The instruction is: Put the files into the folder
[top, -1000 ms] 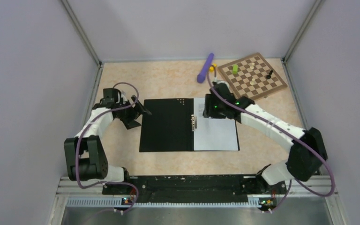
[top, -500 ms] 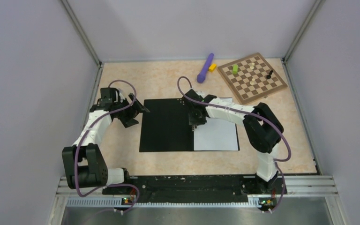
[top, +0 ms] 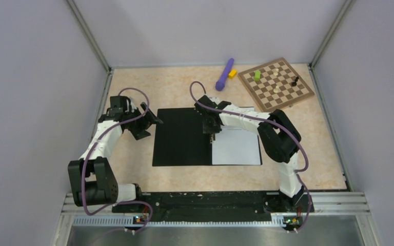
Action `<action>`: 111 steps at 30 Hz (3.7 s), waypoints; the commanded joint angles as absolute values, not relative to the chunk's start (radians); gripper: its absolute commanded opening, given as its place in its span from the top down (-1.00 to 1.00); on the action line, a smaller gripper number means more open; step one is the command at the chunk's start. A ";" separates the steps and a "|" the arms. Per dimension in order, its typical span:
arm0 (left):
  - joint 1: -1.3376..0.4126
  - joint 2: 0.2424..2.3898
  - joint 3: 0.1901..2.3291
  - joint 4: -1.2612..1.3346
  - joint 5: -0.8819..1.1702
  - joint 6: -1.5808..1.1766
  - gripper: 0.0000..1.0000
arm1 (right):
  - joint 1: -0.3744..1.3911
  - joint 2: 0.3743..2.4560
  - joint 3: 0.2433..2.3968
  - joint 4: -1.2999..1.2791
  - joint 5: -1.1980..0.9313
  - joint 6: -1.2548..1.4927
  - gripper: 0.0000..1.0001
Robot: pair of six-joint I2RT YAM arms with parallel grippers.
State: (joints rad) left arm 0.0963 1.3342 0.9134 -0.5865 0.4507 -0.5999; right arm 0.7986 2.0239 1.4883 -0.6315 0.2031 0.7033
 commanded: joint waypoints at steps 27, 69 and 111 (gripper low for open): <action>0.095 1.349 0.873 -0.568 0.466 -0.585 -0.78 | 0.849 2.060 1.579 -0.704 0.379 0.697 1.00; 0.094 1.393 0.823 -0.475 0.657 -0.510 -0.88 | 0.738 1.650 1.361 -0.623 0.178 0.603 1.00; 0.053 1.270 1.037 -0.786 0.515 -0.384 1.00 | 0.673 1.672 1.254 -0.438 -0.102 0.661 -0.61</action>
State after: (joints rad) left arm 0.0555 1.3109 0.9562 -0.6773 0.6376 -0.4530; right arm 0.6910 1.7649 1.2507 -0.4995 -0.0444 0.6407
